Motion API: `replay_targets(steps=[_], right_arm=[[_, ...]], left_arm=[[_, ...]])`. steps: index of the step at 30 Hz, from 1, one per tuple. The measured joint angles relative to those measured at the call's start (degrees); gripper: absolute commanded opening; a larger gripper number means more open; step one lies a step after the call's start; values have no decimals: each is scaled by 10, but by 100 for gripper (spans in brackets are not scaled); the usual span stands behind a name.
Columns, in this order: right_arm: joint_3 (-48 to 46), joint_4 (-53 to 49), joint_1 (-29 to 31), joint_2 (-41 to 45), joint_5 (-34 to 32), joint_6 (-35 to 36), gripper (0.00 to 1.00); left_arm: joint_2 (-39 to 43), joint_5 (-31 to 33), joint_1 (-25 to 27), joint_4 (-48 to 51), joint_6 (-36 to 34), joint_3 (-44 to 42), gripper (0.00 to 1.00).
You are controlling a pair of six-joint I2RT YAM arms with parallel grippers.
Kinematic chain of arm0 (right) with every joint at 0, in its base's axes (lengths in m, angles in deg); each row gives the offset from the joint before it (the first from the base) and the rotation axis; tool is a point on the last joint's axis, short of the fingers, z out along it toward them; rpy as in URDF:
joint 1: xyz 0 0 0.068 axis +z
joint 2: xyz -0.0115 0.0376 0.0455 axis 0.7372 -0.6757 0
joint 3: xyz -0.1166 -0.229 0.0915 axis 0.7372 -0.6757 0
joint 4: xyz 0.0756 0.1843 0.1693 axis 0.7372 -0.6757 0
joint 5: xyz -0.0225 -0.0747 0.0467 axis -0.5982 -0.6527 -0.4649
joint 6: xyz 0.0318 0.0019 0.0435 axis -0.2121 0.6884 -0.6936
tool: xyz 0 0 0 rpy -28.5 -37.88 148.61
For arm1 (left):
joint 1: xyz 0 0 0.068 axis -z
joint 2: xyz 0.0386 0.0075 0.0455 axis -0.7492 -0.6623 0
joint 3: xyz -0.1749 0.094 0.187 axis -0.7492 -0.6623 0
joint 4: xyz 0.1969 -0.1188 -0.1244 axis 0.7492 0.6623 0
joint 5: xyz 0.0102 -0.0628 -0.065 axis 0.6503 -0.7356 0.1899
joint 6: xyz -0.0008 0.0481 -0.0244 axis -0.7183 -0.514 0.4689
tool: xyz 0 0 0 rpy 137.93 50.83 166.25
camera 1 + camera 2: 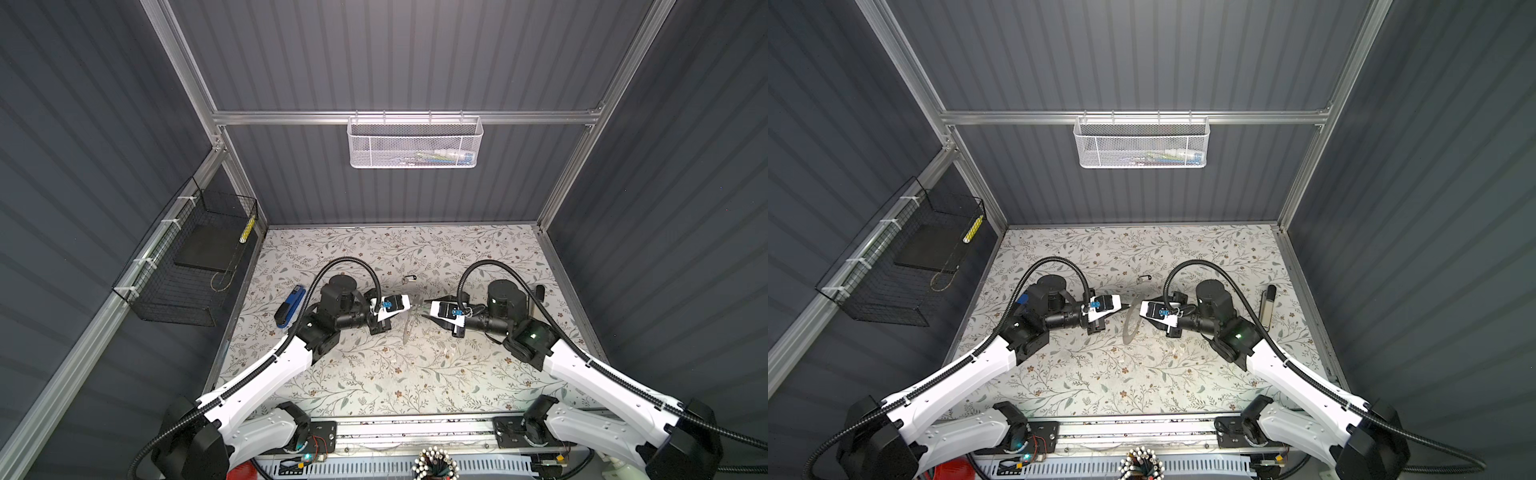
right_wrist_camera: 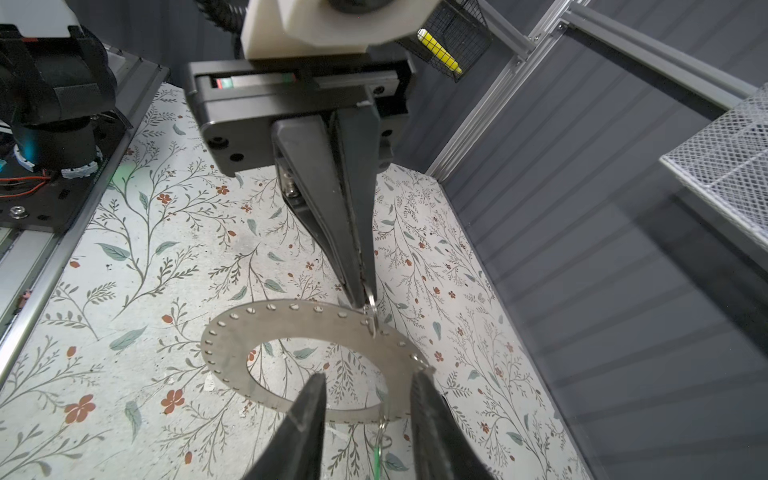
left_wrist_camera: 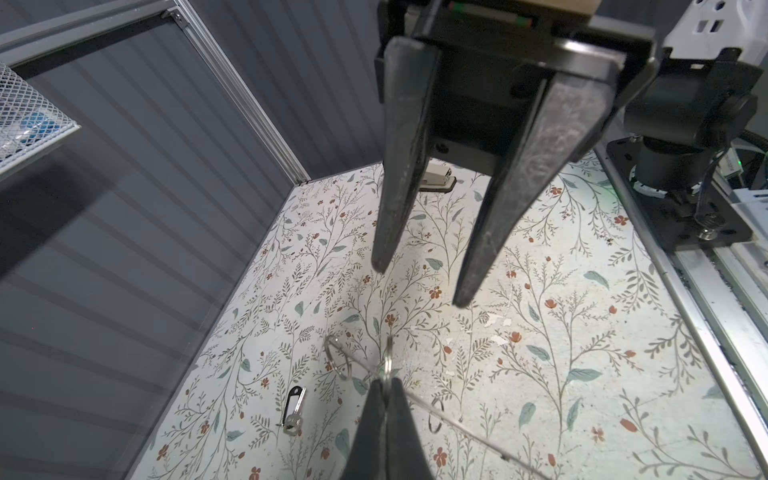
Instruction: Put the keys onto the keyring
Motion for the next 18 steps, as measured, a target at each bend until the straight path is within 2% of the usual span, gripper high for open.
replay_targets(steps=[7,14,18], right_arm=[[6,2,2,-26,-7,-36,29],[7,11,2,-36,-15,-61,25],[7,19,3,-36,-16,-71,17]], left_arm=[[-14,58,38,74,-37,54,0],[-27,95,52,119,-58,72,0],[-27,110,56,129,-64,81,0]])
